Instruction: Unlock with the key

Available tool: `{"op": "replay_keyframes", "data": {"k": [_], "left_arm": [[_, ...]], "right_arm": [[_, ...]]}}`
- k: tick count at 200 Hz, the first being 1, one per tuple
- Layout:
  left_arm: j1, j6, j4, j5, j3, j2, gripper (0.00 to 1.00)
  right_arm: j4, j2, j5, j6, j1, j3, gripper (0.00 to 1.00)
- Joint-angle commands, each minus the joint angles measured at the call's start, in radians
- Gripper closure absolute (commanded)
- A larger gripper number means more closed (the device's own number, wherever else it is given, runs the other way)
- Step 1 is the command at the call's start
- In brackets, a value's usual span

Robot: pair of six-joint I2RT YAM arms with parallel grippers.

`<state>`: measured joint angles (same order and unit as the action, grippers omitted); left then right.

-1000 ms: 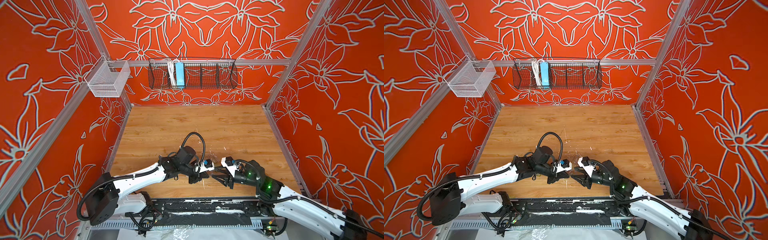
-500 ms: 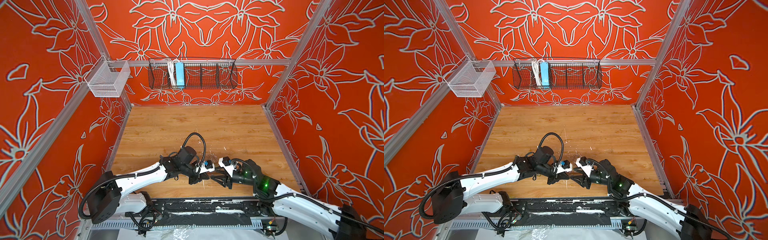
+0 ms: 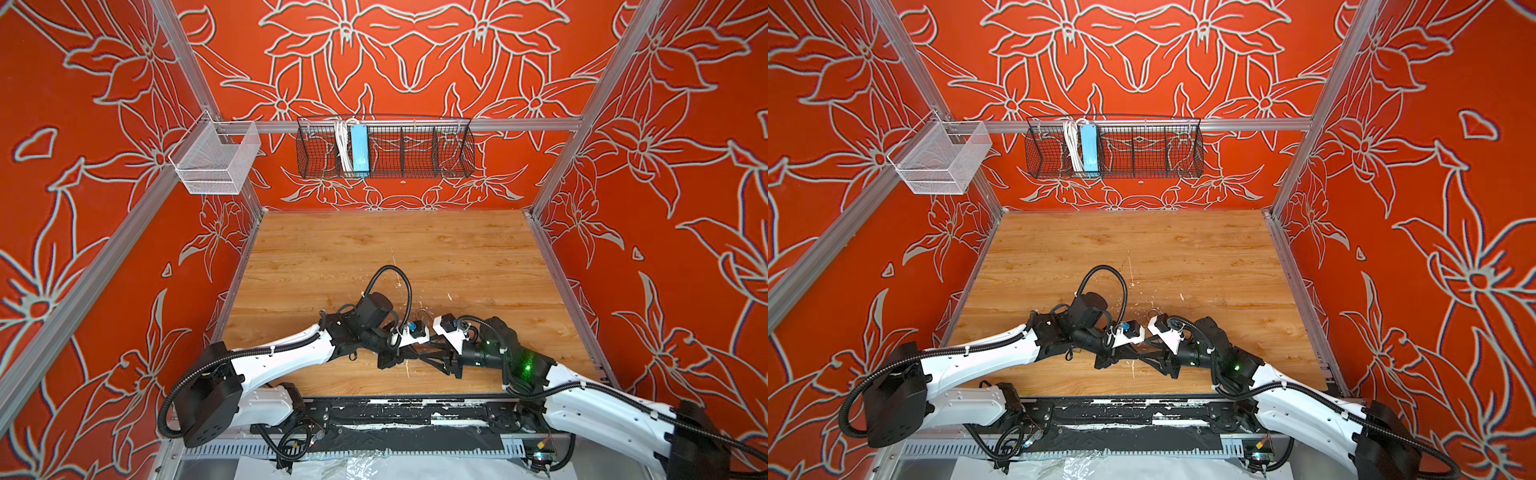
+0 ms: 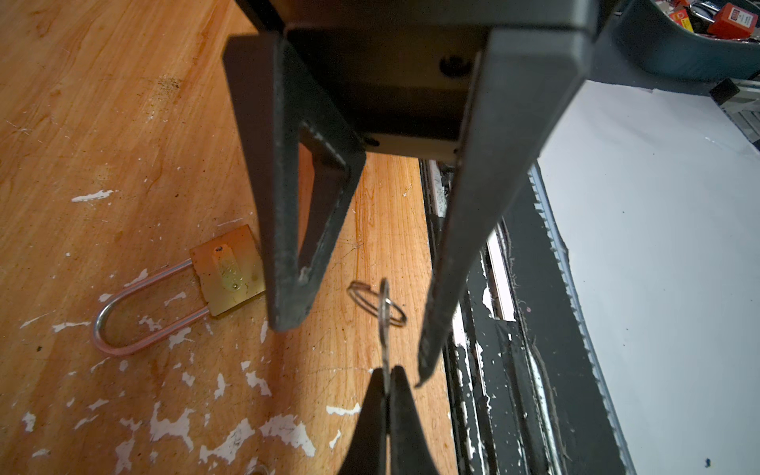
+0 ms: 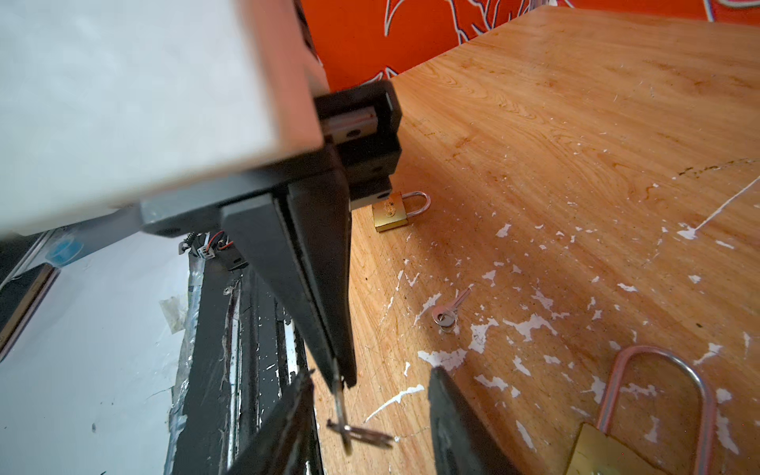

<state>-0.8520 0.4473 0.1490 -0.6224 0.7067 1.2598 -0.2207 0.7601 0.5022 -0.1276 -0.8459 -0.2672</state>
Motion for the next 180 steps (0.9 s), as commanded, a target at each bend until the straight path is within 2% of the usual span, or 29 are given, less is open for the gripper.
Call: {"op": "replay_keyframes", "data": {"k": [1,38,135,180], "left_arm": [[-0.007,0.015,0.012,-0.006,0.014,0.001,1.0],[-0.007,0.014,0.012,-0.002,0.01,-0.006,1.0],[-0.007,0.016,0.012,0.013,0.007,-0.011,1.0],[-0.007,0.017,0.012,0.019,0.004,-0.018,1.0]], "right_arm": [[0.0,-0.031,-0.017,0.013,0.003,-0.024,0.59],[0.02,-0.03,-0.04,0.017,0.005,-0.03,0.68],[0.073,-0.051,-0.051,0.026,0.007,-0.038,0.75],[0.087,-0.059,-0.056,0.023,0.008,-0.039,0.86]]}}
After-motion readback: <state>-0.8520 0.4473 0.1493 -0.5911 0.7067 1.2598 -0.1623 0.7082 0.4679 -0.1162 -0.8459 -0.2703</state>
